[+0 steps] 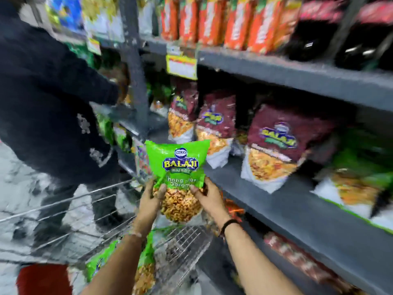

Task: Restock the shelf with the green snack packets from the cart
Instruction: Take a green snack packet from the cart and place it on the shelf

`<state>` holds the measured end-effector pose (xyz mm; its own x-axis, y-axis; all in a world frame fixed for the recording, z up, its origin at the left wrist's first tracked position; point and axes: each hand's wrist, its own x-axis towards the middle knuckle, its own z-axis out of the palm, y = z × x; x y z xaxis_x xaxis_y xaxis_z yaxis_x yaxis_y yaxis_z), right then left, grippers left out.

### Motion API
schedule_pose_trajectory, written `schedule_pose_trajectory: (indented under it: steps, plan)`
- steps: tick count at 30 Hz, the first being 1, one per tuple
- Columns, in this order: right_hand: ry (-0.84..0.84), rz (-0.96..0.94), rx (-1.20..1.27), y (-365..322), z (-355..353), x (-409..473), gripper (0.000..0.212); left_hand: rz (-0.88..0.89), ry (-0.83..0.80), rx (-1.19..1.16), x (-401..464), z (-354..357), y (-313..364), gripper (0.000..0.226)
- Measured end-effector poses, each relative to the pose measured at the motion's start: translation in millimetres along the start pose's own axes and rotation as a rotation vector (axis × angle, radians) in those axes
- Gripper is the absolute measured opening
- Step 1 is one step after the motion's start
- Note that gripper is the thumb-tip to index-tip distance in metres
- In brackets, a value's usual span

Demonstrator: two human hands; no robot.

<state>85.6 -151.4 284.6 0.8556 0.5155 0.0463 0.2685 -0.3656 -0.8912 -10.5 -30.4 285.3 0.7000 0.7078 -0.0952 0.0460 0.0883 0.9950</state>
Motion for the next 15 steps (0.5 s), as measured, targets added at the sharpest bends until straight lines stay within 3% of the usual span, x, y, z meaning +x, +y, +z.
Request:
schedule_pose_trajectory:
  steps: [5, 9, 12, 15]
  plan:
    - [0.251, 0.046, 0.011, 7, -112, -67, 0.056, 0.125, -0.241, -0.011, -56, 101, 30, 0.044]
    - [0.462, 0.097, 0.035, 26, -197, -117, 0.032, 0.082, -0.476, -0.029, -88, 190, 35, 0.038]
    - [0.592, 0.167, 0.094, 39, -240, -140, 0.032, 0.017, -0.612, 0.012, -105, 243, 33, 0.033]
    - [0.675, 0.236, 0.153, 57, -267, -143, 0.049, -0.028, -0.685, 0.05, -107, 286, 27, 0.028]
